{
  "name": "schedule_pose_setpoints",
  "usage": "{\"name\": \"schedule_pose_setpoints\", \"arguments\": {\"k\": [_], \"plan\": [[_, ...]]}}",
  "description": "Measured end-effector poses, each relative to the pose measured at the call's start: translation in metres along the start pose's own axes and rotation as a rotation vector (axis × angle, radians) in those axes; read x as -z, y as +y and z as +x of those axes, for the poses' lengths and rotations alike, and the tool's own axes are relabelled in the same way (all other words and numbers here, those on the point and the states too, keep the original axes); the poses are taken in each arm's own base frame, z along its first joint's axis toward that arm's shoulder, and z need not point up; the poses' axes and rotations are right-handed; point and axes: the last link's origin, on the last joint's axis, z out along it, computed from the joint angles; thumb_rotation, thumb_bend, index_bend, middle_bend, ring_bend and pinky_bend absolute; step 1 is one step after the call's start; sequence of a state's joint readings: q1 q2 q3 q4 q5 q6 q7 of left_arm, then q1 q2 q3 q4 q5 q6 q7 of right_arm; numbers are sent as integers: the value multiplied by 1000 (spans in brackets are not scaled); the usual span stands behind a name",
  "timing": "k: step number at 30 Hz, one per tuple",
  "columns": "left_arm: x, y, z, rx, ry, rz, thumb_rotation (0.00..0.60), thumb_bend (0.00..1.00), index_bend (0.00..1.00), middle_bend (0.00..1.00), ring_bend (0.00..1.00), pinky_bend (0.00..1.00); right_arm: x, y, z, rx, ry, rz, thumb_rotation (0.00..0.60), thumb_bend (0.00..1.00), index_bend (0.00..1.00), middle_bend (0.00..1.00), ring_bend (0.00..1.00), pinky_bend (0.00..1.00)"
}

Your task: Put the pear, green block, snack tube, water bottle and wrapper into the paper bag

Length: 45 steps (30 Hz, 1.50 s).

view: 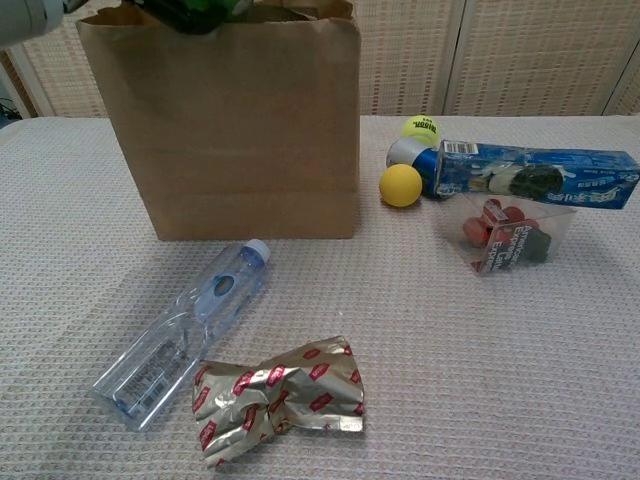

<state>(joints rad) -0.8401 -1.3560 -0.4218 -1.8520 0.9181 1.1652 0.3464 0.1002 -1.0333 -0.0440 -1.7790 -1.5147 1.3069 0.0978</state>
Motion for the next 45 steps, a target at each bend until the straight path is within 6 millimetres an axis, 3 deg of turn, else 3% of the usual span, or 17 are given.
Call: {"name": "schedule_pose_setpoints", "arguments": {"k": [21, 36, 40, 45], "plan": [[-3, -10, 9, 2, 32, 35, 600, 350, 0, 0, 0, 115, 0, 0, -1, 13, 2, 2, 600, 62, 0, 0, 0, 0], [-11, -3, 15, 83, 37, 77, 600, 374, 2, 0, 0, 121, 0, 1, 0, 13, 6, 2, 600, 62, 0, 0, 0, 0], [-6, -7, 22, 80, 69, 65, 600, 467, 101, 23, 58, 198, 1, 1, 1, 10, 7, 0, 600, 62, 0, 0, 0, 0], [12, -23, 41, 54, 176, 50, 600, 541, 359, 247, 249, 386, 1, 1, 0, 12, 6, 0, 600, 62, 0, 0, 0, 0]]}}
